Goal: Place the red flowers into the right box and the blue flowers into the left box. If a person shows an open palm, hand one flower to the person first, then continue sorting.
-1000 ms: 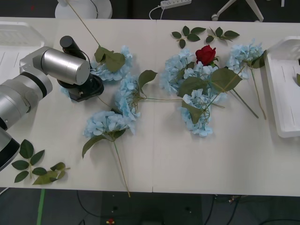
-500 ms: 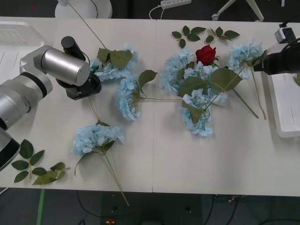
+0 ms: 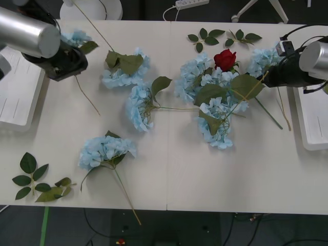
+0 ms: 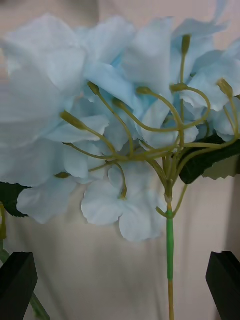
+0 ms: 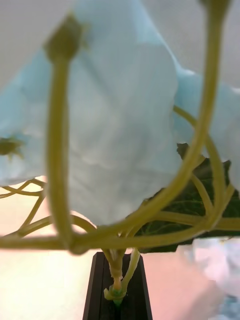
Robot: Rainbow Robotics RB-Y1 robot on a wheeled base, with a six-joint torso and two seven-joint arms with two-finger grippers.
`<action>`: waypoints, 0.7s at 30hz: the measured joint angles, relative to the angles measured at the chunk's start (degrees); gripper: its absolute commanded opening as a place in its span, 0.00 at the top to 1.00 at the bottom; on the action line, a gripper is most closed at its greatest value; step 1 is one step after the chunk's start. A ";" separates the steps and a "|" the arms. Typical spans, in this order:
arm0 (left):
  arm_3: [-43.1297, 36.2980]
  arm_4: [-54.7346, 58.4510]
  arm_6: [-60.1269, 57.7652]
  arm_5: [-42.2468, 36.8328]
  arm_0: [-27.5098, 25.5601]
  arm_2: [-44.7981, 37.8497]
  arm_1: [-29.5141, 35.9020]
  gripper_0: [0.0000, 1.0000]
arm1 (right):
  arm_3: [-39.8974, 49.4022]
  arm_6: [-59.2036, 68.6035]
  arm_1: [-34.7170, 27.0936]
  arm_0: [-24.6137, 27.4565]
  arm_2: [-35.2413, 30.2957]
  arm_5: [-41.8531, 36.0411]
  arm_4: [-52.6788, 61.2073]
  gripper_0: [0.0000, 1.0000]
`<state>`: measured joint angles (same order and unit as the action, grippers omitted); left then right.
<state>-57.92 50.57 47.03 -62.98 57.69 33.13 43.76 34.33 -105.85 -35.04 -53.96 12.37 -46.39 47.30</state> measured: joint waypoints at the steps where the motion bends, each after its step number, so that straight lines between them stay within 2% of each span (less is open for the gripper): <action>1: -0.49 0.55 0.00 -0.27 0.00 -0.69 1.52 1.00 | -0.62 0.00 0.32 -0.37 0.38 0.42 -0.17 0.00; 6: -1.90 2.18 1.96 -0.69 0.00 -1.36 10.14 1.00 | -1.69 0.00 1.28 -0.92 0.97 0.85 -1.29 0.00; 11: -1.45 2.40 17.65 -0.69 -0.05 -1.36 16.84 1.00 | -2.63 0.00 1.48 -0.94 1.07 2.47 -2.10 0.00; 15: 1.01 -2.24 28.63 0.37 -0.28 -1.36 18.83 1.00 | -4.56 0.00 2.12 -0.96 1.08 5.21 -2.92 0.00; 21: 5.21 -6.95 28.99 6.02 -3.28 -1.36 19.31 1.00 | -7.32 0.01 3.74 -0.98 1.72 8.82 -3.33 0.00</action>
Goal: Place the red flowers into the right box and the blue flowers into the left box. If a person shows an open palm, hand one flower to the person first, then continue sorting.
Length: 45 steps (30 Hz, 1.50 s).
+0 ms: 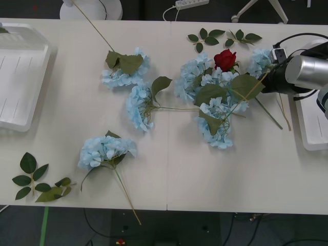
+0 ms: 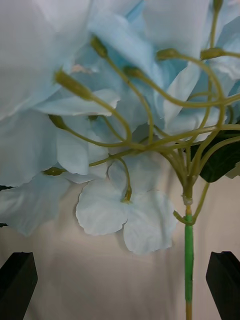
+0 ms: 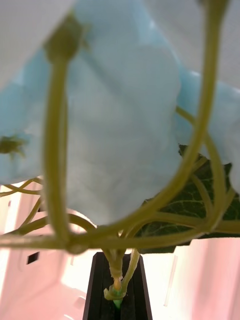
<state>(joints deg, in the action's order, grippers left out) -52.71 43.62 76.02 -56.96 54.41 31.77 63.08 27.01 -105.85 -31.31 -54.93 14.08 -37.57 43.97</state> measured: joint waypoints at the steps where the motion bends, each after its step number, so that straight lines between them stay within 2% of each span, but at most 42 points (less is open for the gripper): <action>1: 0.27 -1.88 0.00 1.08 -1.02 0.00 0.00 1.00 | -0.37 0.01 0.27 0.00 0.45 0.81 0.00 0.00; 8: 0.43 -10.82 0.00 8.81 -8.70 0.00 0.02 0.99 | -1.65 0.12 1.61 -0.09 2.48 2.48 -0.16 0.00; 9: 0.43 -11.08 0.00 9.28 -9.44 0.00 0.02 0.89 | -1.68 0.15 1.69 -0.11 2.48 2.50 -0.32 0.00; 10: 0.45 -11.20 0.01 9.45 -9.99 0.00 0.02 0.68 | -1.76 0.18 1.73 -0.13 2.48 2.55 -0.46 0.00; 13: 0.47 -11.30 0.01 9.51 -10.75 0.00 0.02 0.22 | -2.48 0.24 1.78 -0.42 2.48 2.80 -0.52 0.00; 16: 0.51 -11.39 0.01 9.54 -10.77 0.00 0.05 0.02 | -3.92 0.25 1.97 -1.10 2.48 3.29 -0.56 0.00; 17: 0.51 -11.40 0.01 9.56 -10.77 0.00 0.05 0.00 | -4.41 0.25 2.04 -1.36 2.47 3.38 -0.59 0.10; 18: 0.50 -11.40 0.01 9.60 -10.77 0.00 0.07 0.00 | -4.82 0.25 2.09 -1.59 2.47 3.39 -0.61 0.25; 21: 0.30 -11.32 0.01 9.81 -10.77 0.00 0.22 0.00 | -5.52 0.26 2.20 -1.94 2.47 3.39 -1.09 0.59; 22: 0.12 -11.10 0.01 9.81 -10.77 0.00 0.32 0.00 | -5.63 0.26 2.28 -2.01 2.47 3.40 -1.24 0.74; 24: -0.30 -9.99 0.01 9.82 -10.77 0.00 0.53 0.00 | -5.75 0.26 2.38 -2.07 2.47 3.40 -1.49 0.87; 27: -1.11 -6.82 0.01 9.81 -10.77 0.00 0.81 0.00 | -6.03 0.26 2.40 -2.09 2.47 3.41 -1.81 0.99; 31: -3.53 -0.20 0.01 7.34 -10.77 -0.15 1.17 0.00 | -6.30 0.26 2.40 -2.11 2.53 3.42 -2.12 1.00; 34: -7.74 5.17 0.01 0.18 -10.85 -1.99 1.62 0.00 | -6.48 0.26 2.40 -2.12 2.81 3.28 -2.25 1.00; 37: -13.38 9.88 0.01 -6.90 -12.60 -7.78 1.87 0.00 | -6.49 0.26 2.39 -2.26 3.07 2.68 -2.33 1.00; 42: -26.84 16.63 -0.04 -15.22 -21.81 -23.21 1.88 0.00 | -6.44 0.25 1.96 -2.91 3.10 -0.94 -2.32 1.00; 45: -37.18 19.62 -0.85 -18.49 -29.47 -30.84 2.01 0.00 | -5.32 0.16 0.47 -3.28 3.04 -7.94 -2.07 1.00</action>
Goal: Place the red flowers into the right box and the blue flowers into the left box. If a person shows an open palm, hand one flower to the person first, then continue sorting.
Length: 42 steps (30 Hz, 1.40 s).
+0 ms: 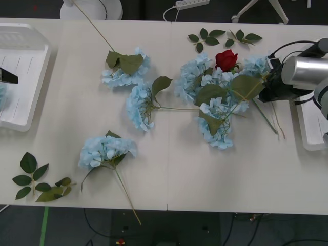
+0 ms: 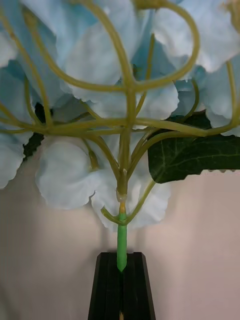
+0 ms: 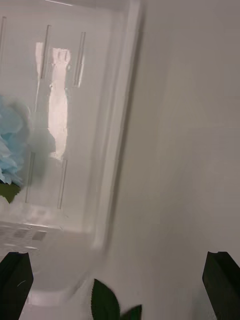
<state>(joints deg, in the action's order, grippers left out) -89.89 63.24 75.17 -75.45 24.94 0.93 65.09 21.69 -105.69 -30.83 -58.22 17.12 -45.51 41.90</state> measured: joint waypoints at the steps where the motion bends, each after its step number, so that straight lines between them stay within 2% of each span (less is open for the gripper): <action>1: -3.79 0.86 -1.19 -0.82 -2.86 -2.00 0.13 0.00 | 1.23 -0.31 -0.93 -0.07 -0.13 -3.47 0.20 1.00; 4: -15.69 3.48 -10.29 -1.75 -11.56 -6.93 0.21 0.00 | 5.96 -3.68 -4.44 -0.08 -1.06 -13.08 2.19 1.00; 7: -28.32 4.89 -24.64 -2.00 -20.65 -11.86 -0.46 0.00 | 10.14 -9.76 -8.28 -0.07 -2.44 -20.71 9.08 1.00; 9: -35.34 5.03 -30.88 -2.09 -25.89 -14.94 -2.16 0.00 | 11.15 -11.35 -10.43 -0.07 -3.19 -21.88 16.64 1.00; 11: -41.04 5.03 -32.31 -2.28 -30.10 -16.99 -4.77 0.00 | 11.27 -11.38 -12.45 -0.07 -3.86 -22.16 25.07 1.00; 14: -45.99 4.97 -31.93 -3.09 -33.05 -17.32 -8.52 0.00 | 11.93 -12.40 -14.64 -0.06 -5.39 -23.13 31.67 1.00; 21: -50.50 3.24 -32.96 -4.70 -33.37 -11.89 -12.84 0.00 | 18.16 -24.33 -17.25 0.47 -8.56 -22.02 50.90 1.00; 25: -51.36 -1.85 -38.16 -4.68 -32.37 -2.66 -13.05 0.00 | 27.02 -25.01 -17.71 2.73 -8.56 -18.82 61.75 1.00; 29: -51.38 -10.17 -47.54 -4.68 -28.57 9.50 -13.78 0.00 | 36.25 -29.13 -17.72 6.03 -8.55 -16.16 69.14 1.00; 32: -51.26 -17.57 -53.14 -4.68 -26.25 16.94 -15.89 0.00 | 43.35 -29.43 -17.72 8.64 -8.50 -13.35 72.80 1.00; 35: -49.97 -22.73 -53.95 -4.68 -24.67 21.83 -18.82 0.00 | 49.31 -29.43 -17.56 10.53 -8.36 -10.87 74.24 1.00; 42: -40.90 -37.67 -53.95 -4.68 -18.52 31.97 -24.58 0.00 | 57.31 -29.43 -13.96 11.15 -8.35 -6.63 74.57 1.00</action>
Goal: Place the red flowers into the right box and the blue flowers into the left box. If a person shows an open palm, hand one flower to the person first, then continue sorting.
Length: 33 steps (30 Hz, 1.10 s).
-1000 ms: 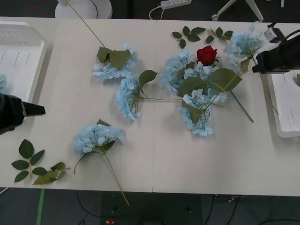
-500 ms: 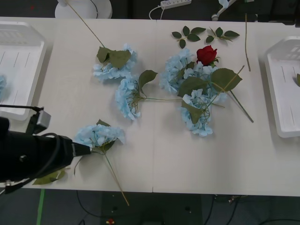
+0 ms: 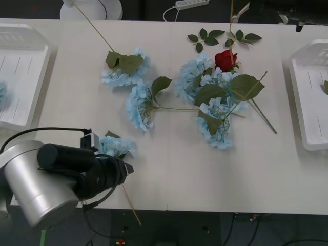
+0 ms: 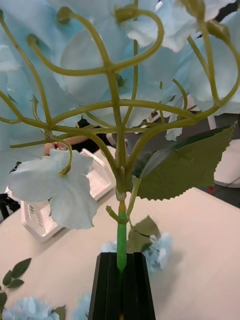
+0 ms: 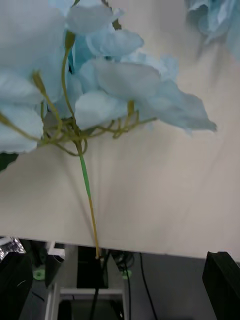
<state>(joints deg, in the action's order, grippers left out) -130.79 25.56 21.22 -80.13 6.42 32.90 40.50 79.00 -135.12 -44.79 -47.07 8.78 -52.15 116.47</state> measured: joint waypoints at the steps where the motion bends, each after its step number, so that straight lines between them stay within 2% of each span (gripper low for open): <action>1: 1.44 -1.07 0.00 0.00 1.08 1.21 -0.29 0.00 | 1.18 0.00 0.82 0.01 0.06 1.01 0.00 1.00; 4: 5.50 -1.42 0.00 0.50 3.73 3.80 -0.55 0.00 | 4.40 0.00 2.99 0.01 1.22 4.53 0.00 1.00; 9: 10.47 -2.11 0.00 1.63 5.22 5.74 -0.61 0.00 | 8.35 0.00 5.35 0.01 6.62 10.85 0.15 1.00; 18: 16.94 -2.87 0.00 3.33 7.05 7.61 -1.46 0.00 | 9.13 0.00 12.05 -0.04 15.17 19.28 0.20 1.00; 27: 15.81 -3.39 0.06 5.16 7.59 7.61 -1.23 0.00 | 9.13 0.00 15.08 -0.12 18.64 21.15 0.20 1.00; 33: 3.70 -2.66 0.14 12.88 3.91 5.62 6.48 0.00 | 9.15 0.00 15.31 -0.50 21.01 24.75 0.20 1.00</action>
<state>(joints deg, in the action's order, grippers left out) -127.09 22.91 21.35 -67.25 10.33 38.53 46.98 88.15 -135.12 -29.48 -47.56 29.79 -27.39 116.67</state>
